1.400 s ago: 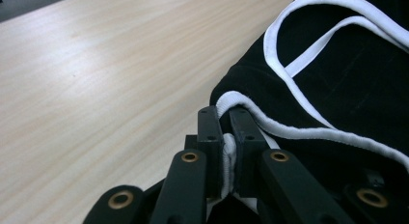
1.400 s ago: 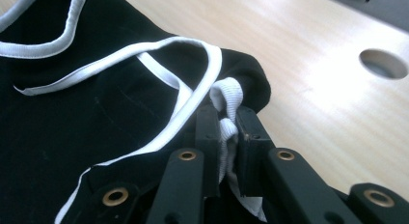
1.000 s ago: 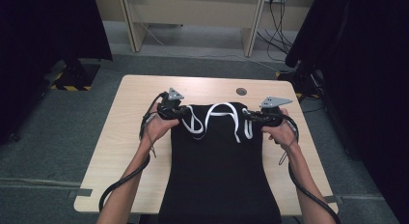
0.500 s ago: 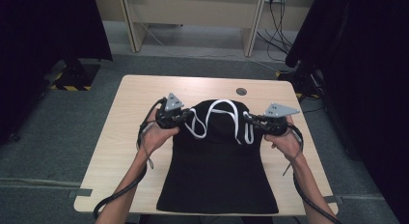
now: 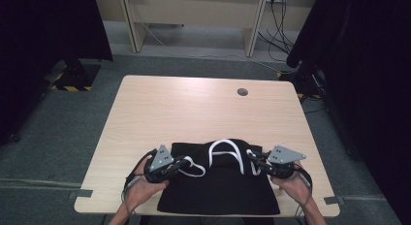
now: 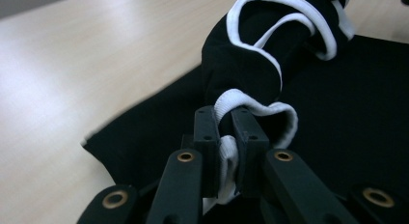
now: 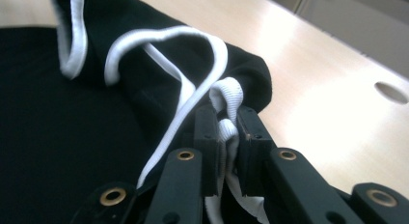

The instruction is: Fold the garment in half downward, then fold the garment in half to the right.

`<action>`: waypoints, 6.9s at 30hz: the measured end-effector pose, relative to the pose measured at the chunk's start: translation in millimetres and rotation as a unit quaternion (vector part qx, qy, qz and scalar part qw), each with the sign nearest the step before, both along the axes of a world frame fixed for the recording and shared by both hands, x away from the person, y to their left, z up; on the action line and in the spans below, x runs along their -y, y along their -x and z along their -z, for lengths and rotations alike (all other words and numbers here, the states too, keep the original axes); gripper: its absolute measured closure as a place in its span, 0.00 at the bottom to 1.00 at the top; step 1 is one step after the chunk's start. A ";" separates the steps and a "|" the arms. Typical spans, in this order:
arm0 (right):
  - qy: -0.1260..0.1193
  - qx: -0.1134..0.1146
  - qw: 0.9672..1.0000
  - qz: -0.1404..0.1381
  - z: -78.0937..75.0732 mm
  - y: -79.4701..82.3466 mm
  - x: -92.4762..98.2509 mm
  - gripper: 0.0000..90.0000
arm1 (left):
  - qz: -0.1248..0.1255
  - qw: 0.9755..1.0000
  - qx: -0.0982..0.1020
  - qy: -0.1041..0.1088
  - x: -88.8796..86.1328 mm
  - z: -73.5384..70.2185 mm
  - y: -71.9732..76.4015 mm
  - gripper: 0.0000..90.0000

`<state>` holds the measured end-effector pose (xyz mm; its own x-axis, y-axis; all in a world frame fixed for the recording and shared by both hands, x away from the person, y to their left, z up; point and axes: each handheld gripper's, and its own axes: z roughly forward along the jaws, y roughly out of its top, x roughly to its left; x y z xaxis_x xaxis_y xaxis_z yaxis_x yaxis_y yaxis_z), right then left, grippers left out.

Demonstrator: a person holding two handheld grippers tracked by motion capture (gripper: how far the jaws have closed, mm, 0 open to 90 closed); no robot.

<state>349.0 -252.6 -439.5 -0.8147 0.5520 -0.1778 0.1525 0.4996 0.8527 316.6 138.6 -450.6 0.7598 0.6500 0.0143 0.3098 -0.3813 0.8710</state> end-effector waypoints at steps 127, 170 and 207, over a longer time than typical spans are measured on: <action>0.039 -0.142 0.986 0.074 24.3 11.5 15.2 0.33 | -0.020 0.996 -0.085 -0.025 8.2 30.8 17.8 0.10; 0.041 -0.146 0.985 0.088 34.1 15.3 63.6 0.34 | -0.007 0.993 -0.096 -0.063 10.4 34.0 19.2 0.01; 0.044 -0.148 0.983 0.096 34.1 14.2 59.8 0.33 | 0.014 0.996 -0.033 -0.082 70.8 31.0 10.1 0.36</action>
<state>334.7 -312.3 -473.6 -0.7206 0.6934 -0.0028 0.4852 0.5070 0.7124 306.5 67.8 -481.5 0.7799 0.6221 0.0687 0.3511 -0.5257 0.7748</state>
